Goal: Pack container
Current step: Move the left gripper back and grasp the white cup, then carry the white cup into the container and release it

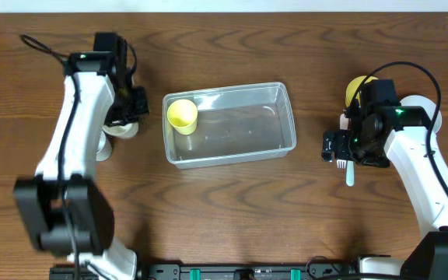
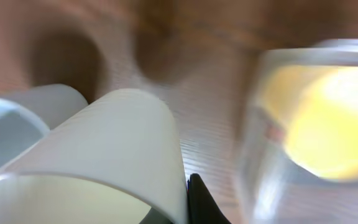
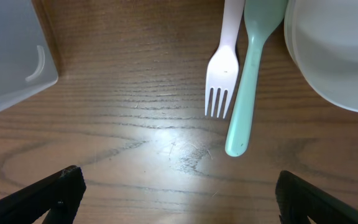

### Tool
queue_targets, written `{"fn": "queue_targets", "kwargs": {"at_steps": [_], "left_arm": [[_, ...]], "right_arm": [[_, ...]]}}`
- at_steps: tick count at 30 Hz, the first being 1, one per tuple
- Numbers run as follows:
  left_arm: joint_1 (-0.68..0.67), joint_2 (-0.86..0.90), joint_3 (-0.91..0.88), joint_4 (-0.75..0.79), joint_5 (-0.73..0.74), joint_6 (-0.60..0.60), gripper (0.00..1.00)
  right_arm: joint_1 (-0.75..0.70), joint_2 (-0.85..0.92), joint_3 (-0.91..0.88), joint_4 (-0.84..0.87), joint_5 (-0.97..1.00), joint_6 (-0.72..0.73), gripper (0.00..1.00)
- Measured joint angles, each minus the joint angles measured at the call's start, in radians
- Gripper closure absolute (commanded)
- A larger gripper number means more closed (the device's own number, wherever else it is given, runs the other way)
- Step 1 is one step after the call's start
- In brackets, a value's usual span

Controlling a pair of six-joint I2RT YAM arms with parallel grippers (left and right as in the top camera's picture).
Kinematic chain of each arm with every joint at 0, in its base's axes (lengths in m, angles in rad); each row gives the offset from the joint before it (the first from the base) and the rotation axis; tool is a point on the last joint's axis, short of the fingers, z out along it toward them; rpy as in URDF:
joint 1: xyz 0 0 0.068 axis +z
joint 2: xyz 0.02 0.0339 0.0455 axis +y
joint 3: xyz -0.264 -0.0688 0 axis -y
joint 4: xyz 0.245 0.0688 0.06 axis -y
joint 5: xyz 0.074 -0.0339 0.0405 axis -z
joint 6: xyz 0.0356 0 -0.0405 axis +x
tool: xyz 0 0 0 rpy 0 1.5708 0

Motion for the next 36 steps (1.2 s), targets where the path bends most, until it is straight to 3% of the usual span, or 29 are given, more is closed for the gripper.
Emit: {"fn": "queue_targets", "kwargs": {"at_steps": [6,13,36], "left_arm": [[-0.208,-0.191,0.037,-0.011,0.001,-0.029,0.94],[-0.397,-0.155,-0.008,0.016,-0.02,-0.037,0.94],[-0.428,0.209,-0.084,0.067,-0.051,-0.043,0.94]], "right_arm": [[0.0,0.0,0.0,0.004,0.0,0.0,0.01],[0.0,0.0,0.0,0.002,0.0,0.0,0.01],[0.0,0.0,0.0,-0.011,0.0,0.0,0.01]]}}
